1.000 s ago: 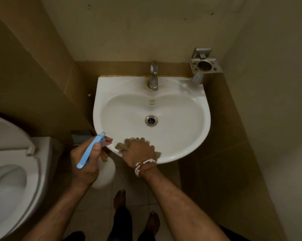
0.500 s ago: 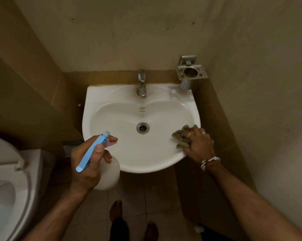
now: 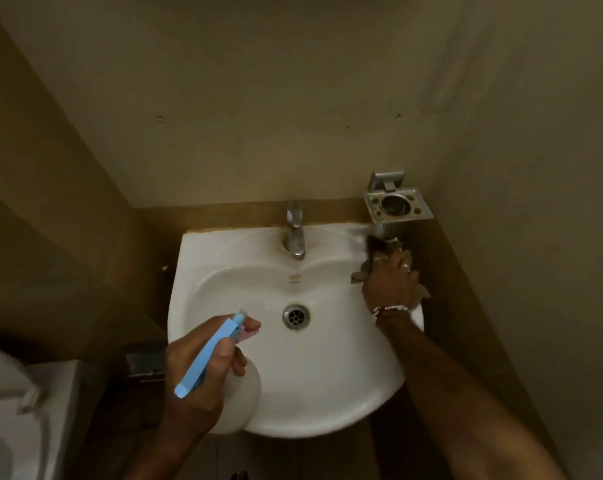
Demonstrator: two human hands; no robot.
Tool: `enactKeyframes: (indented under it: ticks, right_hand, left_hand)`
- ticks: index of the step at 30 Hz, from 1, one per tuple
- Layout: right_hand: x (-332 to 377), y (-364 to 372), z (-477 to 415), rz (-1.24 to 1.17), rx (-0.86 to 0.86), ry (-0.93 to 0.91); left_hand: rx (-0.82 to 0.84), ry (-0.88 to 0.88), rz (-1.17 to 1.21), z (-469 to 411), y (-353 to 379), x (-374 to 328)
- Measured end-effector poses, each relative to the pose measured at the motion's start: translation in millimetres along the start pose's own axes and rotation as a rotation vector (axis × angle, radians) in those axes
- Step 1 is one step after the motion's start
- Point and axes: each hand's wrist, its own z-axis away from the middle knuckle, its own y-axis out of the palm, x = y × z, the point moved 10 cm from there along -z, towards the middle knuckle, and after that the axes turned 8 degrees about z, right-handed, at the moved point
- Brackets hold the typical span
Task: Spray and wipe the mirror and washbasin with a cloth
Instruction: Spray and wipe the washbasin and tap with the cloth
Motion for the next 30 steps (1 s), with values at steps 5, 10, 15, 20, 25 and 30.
enactKeyframes:
  ticks: [5,10,15,20,25,30]
  right_hand:
    - [84,2,-2,-0.296,0.06,-0.027]
    - [139,-5,33,-0.482,0.075,-0.093]
    - [153,15,86,-0.653,0.267,-0.161]
    - [134,14,117,-0.782,0.241,-0.147]
    - [106,-25,131,-0.826,0.178,-0.118]
    - [77,-77,136,-0.825,0.144,-0.13]
  left_hand:
    - [-0.03,-0.031,0.031,-17,-9,8]
    - [-0.072,-0.046,0.0,-24,-28,17]
    - [-0.118,-0.127,-0.045,-13,-41,28]
    - [-0.132,-0.218,-0.069,-7,-40,34]
    - [-0.16,-0.265,-0.049,-4,-33,30]
    - [-0.124,-0.254,-0.031,-4,-16,8]
